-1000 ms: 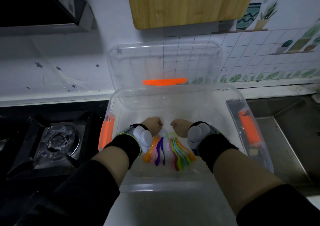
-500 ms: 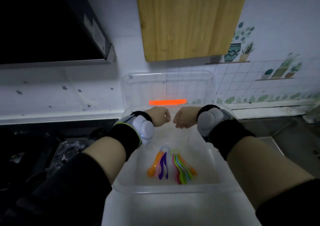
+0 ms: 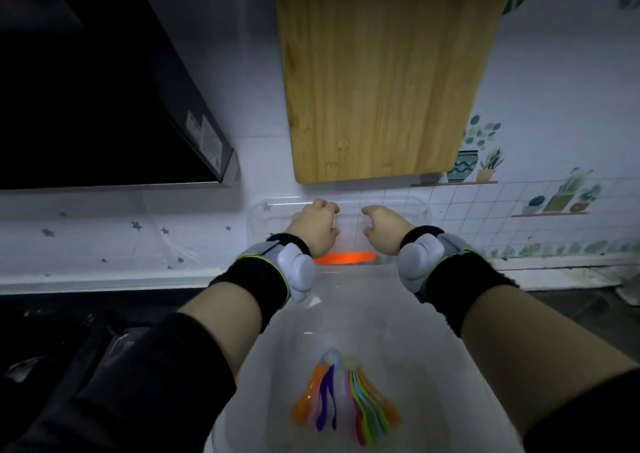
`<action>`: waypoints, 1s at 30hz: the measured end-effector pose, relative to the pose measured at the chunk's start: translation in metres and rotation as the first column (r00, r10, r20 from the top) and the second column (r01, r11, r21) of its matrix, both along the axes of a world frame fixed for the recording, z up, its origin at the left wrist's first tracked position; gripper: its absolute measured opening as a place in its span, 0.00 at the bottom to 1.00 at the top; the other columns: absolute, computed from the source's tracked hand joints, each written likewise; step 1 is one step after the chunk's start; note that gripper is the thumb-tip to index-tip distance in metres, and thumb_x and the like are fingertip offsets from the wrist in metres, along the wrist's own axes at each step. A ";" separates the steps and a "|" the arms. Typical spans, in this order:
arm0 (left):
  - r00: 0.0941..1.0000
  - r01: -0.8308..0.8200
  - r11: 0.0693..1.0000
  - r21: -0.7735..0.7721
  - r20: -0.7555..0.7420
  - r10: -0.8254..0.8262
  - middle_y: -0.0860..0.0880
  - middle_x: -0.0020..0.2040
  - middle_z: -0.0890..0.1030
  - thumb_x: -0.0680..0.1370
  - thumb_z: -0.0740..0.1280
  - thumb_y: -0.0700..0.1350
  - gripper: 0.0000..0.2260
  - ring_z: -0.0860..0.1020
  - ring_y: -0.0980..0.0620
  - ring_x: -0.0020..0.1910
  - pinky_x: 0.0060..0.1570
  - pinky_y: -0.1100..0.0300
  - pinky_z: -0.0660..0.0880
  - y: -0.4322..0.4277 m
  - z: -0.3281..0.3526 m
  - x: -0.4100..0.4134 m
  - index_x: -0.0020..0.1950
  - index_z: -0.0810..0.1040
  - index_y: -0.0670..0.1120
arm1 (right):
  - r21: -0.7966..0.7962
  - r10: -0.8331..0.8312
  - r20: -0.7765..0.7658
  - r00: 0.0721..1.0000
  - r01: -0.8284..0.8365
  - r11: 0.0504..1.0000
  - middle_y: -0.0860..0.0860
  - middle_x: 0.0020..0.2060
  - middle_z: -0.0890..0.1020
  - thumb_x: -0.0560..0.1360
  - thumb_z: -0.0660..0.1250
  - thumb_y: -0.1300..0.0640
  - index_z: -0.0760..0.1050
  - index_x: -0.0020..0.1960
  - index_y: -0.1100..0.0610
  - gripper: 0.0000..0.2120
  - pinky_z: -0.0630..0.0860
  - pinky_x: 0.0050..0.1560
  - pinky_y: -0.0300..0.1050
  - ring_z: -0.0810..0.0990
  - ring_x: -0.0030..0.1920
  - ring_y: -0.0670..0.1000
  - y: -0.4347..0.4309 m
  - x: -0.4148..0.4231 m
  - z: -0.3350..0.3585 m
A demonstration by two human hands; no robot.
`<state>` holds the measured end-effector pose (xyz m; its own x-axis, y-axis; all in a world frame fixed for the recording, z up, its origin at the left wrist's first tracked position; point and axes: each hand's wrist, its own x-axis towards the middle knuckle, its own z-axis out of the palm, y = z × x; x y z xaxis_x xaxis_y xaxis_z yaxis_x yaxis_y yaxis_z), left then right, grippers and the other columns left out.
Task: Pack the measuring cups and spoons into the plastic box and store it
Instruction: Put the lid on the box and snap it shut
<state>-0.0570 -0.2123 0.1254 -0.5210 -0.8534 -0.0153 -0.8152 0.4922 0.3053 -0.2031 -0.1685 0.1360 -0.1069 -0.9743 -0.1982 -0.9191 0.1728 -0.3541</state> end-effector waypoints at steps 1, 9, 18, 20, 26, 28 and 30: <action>1.000 -0.006 0.999 -0.032 0.014 0.006 0.43 0.73 0.61 0.80 0.59 0.45 0.21 0.63 0.42 0.71 0.69 0.48 0.61 -0.004 -0.002 -0.001 0.72 0.62 0.45 | 0.004 0.004 -0.039 0.999 -0.004 1.000 0.56 0.75 0.58 0.80 0.55 0.63 0.56 0.75 0.61 0.24 0.61 0.72 0.51 0.59 0.74 0.58 -0.003 -0.002 -0.001; 0.991 -0.061 0.986 -0.152 0.107 0.078 0.44 0.71 0.62 0.79 0.61 0.48 0.27 0.60 0.45 0.72 0.70 0.49 0.57 -0.033 -0.017 -0.008 0.74 0.56 0.44 | -0.108 -0.014 -0.159 0.987 -0.004 0.994 0.49 0.77 0.50 0.77 0.55 0.65 0.48 0.76 0.58 0.30 0.55 0.71 0.52 0.50 0.75 0.55 -0.019 -0.012 -0.015; 0.987 -0.093 0.972 -0.216 0.110 0.119 0.43 0.65 0.67 0.77 0.65 0.47 0.21 0.66 0.41 0.64 0.65 0.50 0.63 -0.036 -0.020 -0.014 0.66 0.64 0.43 | -0.144 -0.005 -0.204 0.979 -0.025 0.989 0.53 0.73 0.60 0.76 0.57 0.64 0.54 0.75 0.57 0.28 0.57 0.70 0.52 0.56 0.72 0.56 -0.028 -0.019 -0.021; 0.989 -0.087 0.972 -0.218 0.101 0.111 0.43 0.64 0.68 0.76 0.67 0.47 0.20 0.67 0.41 0.62 0.62 0.50 0.66 -0.034 -0.017 -0.013 0.64 0.65 0.42 | -0.164 -0.019 -0.219 0.975 -0.017 0.986 0.54 0.69 0.64 0.77 0.59 0.62 0.58 0.73 0.56 0.26 0.58 0.69 0.52 0.60 0.69 0.57 -0.028 -0.019 -0.021; 0.993 -0.059 0.989 -0.134 0.093 0.072 0.45 0.56 0.76 0.75 0.66 0.40 0.15 0.70 0.42 0.57 0.54 0.50 0.65 -0.019 -0.018 -0.006 0.59 0.68 0.44 | -0.204 -0.052 -0.267 0.962 -0.004 0.979 0.52 0.59 0.75 0.74 0.61 0.64 0.69 0.63 0.54 0.18 0.61 0.64 0.51 0.71 0.62 0.56 -0.012 -0.015 -0.027; 0.995 -0.045 0.983 -0.177 0.078 0.060 0.45 0.53 0.77 0.74 0.65 0.38 0.13 0.72 0.43 0.55 0.53 0.50 0.65 -0.012 -0.015 -0.004 0.57 0.69 0.44 | -0.240 -0.073 -0.270 0.960 0.006 0.971 0.52 0.56 0.77 0.74 0.60 0.66 0.70 0.59 0.55 0.15 0.63 0.60 0.50 0.72 0.60 0.56 -0.005 -0.016 -0.025; 0.998 -0.045 0.974 -0.223 0.026 0.052 0.46 0.52 0.78 0.73 0.62 0.36 0.12 0.73 0.43 0.54 0.52 0.50 0.65 -0.007 -0.008 -0.004 0.55 0.70 0.46 | -0.282 -0.087 -0.268 0.960 0.008 0.959 0.53 0.55 0.77 0.73 0.60 0.67 0.70 0.57 0.55 0.15 0.63 0.59 0.49 0.72 0.58 0.56 0.000 -0.017 -0.019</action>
<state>-0.0610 -0.2190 0.1179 -0.4813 -0.8614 0.1620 -0.8473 0.5046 0.1659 -0.2203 -0.1686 0.1173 -0.1659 -0.9787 0.1210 -0.9802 0.1502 -0.1288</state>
